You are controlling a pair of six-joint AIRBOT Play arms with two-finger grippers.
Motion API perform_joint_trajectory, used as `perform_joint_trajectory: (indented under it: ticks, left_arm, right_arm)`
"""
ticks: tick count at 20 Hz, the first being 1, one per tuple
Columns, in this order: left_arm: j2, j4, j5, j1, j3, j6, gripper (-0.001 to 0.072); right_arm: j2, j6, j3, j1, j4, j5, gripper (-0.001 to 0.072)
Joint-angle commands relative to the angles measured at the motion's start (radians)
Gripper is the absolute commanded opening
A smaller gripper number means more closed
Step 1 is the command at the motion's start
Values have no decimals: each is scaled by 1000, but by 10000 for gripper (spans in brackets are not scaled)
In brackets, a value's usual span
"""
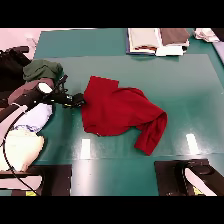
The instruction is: Fold the shirts.
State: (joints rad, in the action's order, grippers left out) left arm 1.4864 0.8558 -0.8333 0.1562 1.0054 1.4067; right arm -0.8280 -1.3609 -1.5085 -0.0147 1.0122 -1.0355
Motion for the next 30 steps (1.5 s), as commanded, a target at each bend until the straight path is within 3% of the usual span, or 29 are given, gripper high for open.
perform_joint_trajectory:
  ticks: [1,7,9,12,13,14,15,21,24,25,27,28,30]
  left_arm:
    - [-5,0,9,9,89,-11,22]
    - [-92,247,-61,9,403,-11,22]
    - [-108,311,-89,9,458,-10,23]
    - [-109,323,-129,9,473,-11,22]
    - [-108,323,-140,9,471,-11,22]
    - [-107,323,-152,9,471,-11,22]
    - [-107,324,-156,9,471,-11,22]
    - [-107,323,-154,9,471,-9,23]
    - [-107,323,-154,9,471,-9,22]
    - [-107,323,-155,9,471,-9,22]
    - [-107,323,-156,9,471,-8,23]
    - [-107,322,-159,9,471,-6,22]
    - [-110,322,-169,9,471,0,22]
  right_arm:
    - [-8,0,1,0,9,-48,16]
    - [-179,-1,5,1,90,-376,16]
    - [-241,0,68,0,87,-370,16]
    - [-332,0,221,0,85,-252,22]
    - [-367,0,268,0,78,-211,164]
    - [-409,-2,303,0,78,-190,401]
    - [-452,-2,328,-2,74,-189,449]
    - [-569,35,387,-26,0,-248,450]
    - [-570,46,387,-73,9,-240,439]
    - [-570,47,387,-89,9,-228,389]
    - [-569,90,386,-111,8,-212,106]
    - [-569,105,386,-120,8,-212,16]
    - [-561,106,386,-136,10,-205,14]
